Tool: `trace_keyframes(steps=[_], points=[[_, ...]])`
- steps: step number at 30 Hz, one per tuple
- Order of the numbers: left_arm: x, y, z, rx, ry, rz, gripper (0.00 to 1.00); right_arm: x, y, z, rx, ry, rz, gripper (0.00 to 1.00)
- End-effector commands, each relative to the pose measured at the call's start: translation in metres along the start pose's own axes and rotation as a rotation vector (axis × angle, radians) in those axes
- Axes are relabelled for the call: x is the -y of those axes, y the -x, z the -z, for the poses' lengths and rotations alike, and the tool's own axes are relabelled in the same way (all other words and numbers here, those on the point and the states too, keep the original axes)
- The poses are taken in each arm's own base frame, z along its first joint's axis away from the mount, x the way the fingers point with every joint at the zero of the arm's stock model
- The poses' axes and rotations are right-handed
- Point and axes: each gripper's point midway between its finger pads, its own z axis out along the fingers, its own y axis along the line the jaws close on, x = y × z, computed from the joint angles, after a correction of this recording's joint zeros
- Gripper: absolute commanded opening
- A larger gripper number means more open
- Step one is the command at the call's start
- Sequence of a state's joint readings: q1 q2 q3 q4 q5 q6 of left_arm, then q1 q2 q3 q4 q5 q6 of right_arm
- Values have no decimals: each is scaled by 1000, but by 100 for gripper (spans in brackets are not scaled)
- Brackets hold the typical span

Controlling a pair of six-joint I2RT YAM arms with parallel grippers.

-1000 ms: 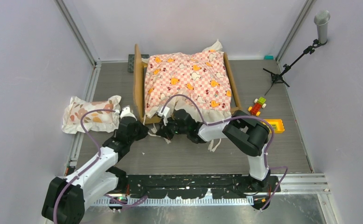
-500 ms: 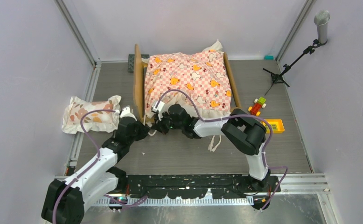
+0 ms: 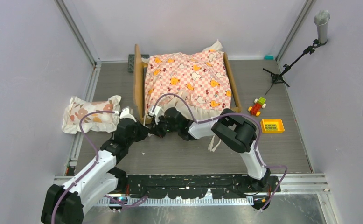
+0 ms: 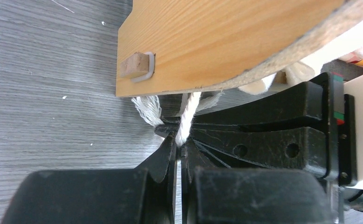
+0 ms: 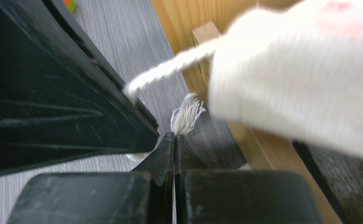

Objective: Set up the pet bed
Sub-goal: Tie the ropes to the bed frame.

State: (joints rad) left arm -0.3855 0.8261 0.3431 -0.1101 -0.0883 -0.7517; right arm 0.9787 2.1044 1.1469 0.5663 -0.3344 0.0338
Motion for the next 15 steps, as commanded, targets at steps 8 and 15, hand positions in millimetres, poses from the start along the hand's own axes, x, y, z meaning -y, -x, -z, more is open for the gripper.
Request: trace_keyframes(steps=[8,15], points=[[-4,-2,4,-14,20,3,22,-27,43,-13,158,146,71,1],[3,5,10,-9,3,-10,26,-40,37,-13,150,230,83,1]])
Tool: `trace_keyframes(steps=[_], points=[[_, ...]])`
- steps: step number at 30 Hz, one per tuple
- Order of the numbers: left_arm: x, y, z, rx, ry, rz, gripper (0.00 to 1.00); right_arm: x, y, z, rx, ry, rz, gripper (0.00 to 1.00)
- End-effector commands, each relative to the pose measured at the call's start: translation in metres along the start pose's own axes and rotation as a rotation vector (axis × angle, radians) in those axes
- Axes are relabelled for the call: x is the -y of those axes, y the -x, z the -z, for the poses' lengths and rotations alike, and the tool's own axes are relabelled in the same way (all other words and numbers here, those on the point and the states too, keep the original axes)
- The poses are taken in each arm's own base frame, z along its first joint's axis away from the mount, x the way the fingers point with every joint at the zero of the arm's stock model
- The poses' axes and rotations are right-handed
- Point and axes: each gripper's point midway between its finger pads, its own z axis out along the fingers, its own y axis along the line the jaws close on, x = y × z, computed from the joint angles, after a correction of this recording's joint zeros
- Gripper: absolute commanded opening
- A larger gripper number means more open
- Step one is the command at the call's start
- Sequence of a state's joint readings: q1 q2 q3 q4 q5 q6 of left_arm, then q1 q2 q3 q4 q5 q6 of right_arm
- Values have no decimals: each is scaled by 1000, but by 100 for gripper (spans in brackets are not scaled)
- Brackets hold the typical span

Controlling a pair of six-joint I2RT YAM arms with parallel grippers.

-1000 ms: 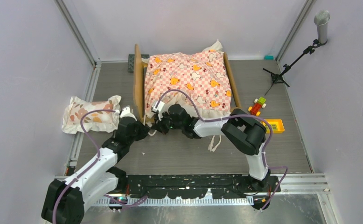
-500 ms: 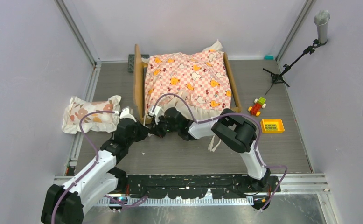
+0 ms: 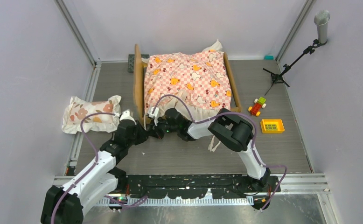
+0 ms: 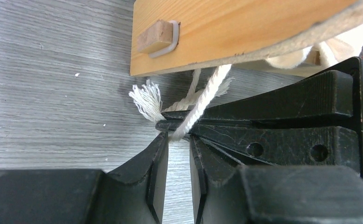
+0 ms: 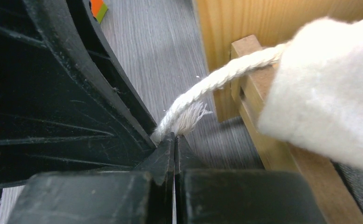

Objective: Set up the pet bed
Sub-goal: Tie the ropes to the bed frame.

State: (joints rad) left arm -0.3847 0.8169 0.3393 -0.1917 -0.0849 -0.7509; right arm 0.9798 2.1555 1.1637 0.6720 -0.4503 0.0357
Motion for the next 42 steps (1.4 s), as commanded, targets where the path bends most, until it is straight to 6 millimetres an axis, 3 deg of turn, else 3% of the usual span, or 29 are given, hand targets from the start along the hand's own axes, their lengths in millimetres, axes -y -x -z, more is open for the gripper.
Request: trace_keyframes(steps=[1,10,14,18,20,25,35,42], points=[[17,21,9,54,-49,-4,26,-23,31,-6,87,121,64,1],[18,30,21,74,-42,-5,27,-31,31,-8,96,182,94,1],[12,38,30,88,11,-21,42,-30,31,-8,106,197,138,1],[11,42,42,78,32,-46,65,-29,34,-8,113,208,141,1],[14,45,45,76,25,-48,68,-28,35,-8,118,211,142,1],[13,46,50,78,35,-48,69,-25,36,-10,129,206,143,1],[-35,60,52,78,266,90,60,-25,37,-10,137,214,151,1],[-42,62,44,42,249,193,59,-22,43,-12,159,201,167,1]])
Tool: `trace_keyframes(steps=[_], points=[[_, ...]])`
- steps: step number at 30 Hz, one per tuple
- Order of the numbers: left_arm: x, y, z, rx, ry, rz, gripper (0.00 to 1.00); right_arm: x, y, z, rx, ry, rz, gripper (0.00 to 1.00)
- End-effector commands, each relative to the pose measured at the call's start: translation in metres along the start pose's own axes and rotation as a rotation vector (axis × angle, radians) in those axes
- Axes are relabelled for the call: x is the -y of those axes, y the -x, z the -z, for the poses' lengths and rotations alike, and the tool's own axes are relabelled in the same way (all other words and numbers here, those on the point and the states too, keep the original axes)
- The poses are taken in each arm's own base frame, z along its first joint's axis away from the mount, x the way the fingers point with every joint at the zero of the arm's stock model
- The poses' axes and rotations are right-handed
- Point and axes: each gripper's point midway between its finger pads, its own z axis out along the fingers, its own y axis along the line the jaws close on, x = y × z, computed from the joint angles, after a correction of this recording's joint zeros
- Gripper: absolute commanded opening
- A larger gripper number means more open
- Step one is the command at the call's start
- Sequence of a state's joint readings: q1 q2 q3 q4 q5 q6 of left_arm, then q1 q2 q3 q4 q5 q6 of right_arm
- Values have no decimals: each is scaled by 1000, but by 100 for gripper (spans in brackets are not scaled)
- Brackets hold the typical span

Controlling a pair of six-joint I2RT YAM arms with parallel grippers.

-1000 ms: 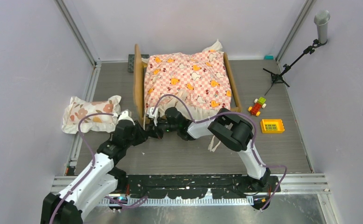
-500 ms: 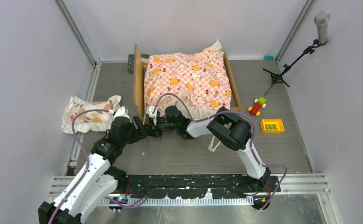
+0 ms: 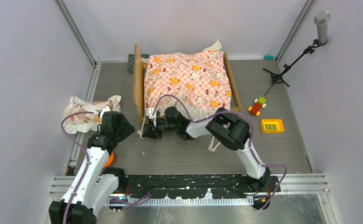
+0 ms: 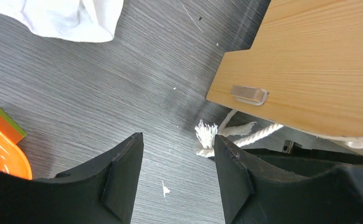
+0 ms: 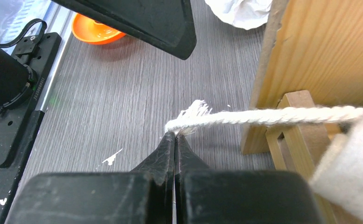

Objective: Set up the pet bed
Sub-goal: Tie the ropes to the bed frame.

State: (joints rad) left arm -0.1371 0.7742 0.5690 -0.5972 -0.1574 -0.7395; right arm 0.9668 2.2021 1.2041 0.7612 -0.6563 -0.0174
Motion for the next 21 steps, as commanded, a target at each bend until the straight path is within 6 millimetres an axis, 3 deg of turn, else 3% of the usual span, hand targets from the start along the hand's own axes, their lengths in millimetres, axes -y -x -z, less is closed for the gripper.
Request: trace_keyframes(steps=[1,10,21], points=[[9,5,0,-25,-40,69,59,4,31,-7,88,-3,85,1],[14,2,-16,-63,-63,134,68,14,36,-10,102,-44,99,1],[28,-8,-35,-123,-117,179,69,7,41,-11,113,0,102,1]])
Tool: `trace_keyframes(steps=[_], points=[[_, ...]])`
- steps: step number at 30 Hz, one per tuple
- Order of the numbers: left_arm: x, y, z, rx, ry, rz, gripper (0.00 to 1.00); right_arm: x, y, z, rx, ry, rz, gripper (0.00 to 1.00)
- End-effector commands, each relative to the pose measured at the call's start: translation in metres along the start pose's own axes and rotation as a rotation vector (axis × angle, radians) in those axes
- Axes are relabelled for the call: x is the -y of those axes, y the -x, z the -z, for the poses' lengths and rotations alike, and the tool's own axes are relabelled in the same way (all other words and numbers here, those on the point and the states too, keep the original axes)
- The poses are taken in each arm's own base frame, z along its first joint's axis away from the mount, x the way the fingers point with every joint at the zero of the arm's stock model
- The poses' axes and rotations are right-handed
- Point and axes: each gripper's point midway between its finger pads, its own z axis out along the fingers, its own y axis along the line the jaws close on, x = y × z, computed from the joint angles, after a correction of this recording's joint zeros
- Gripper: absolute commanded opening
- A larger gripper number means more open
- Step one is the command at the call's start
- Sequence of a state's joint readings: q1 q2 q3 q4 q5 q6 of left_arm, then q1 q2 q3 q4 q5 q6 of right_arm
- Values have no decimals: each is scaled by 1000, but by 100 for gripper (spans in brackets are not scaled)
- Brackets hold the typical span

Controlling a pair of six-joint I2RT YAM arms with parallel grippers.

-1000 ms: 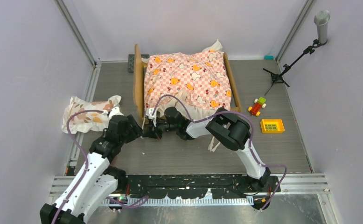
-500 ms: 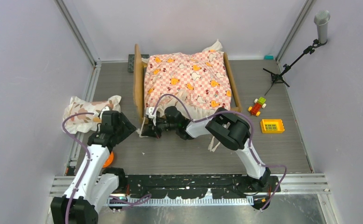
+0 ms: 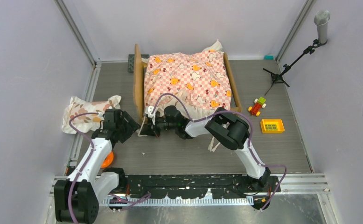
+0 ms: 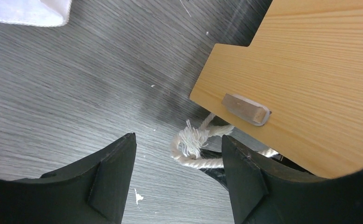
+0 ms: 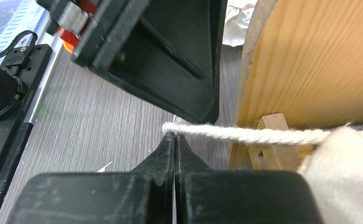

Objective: Set up the pet bed
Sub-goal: Tie the ropes to the bed frame.

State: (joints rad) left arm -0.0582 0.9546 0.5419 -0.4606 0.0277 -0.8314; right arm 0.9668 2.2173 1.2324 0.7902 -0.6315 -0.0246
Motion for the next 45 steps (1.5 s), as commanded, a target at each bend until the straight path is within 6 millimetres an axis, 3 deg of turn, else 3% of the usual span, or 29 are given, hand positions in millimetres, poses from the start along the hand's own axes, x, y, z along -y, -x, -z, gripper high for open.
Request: trace_keyframes(steps=[1,7,14,20,23,27,29,35,45], points=[[16,7,-4,16,-72,27,69,-1,31,-7,82,26,69,1],[14,6,-8,13,-70,28,66,-2,33,-7,88,29,67,1],[14,1,-11,3,-87,37,43,0,35,-8,97,19,68,1],[13,-3,-14,-7,-89,42,40,0,36,-8,104,16,63,1],[14,-3,-14,-8,-96,46,32,1,37,-8,107,15,60,1],[15,-3,-15,-7,-101,48,11,1,37,-7,106,11,59,1],[15,-3,-15,-7,-99,46,0,1,36,-6,105,8,59,6],[11,-2,-16,1,-83,42,0,1,35,9,71,-29,103,31],[13,-1,-15,5,-89,41,0,5,-2,53,-147,-128,248,48]])
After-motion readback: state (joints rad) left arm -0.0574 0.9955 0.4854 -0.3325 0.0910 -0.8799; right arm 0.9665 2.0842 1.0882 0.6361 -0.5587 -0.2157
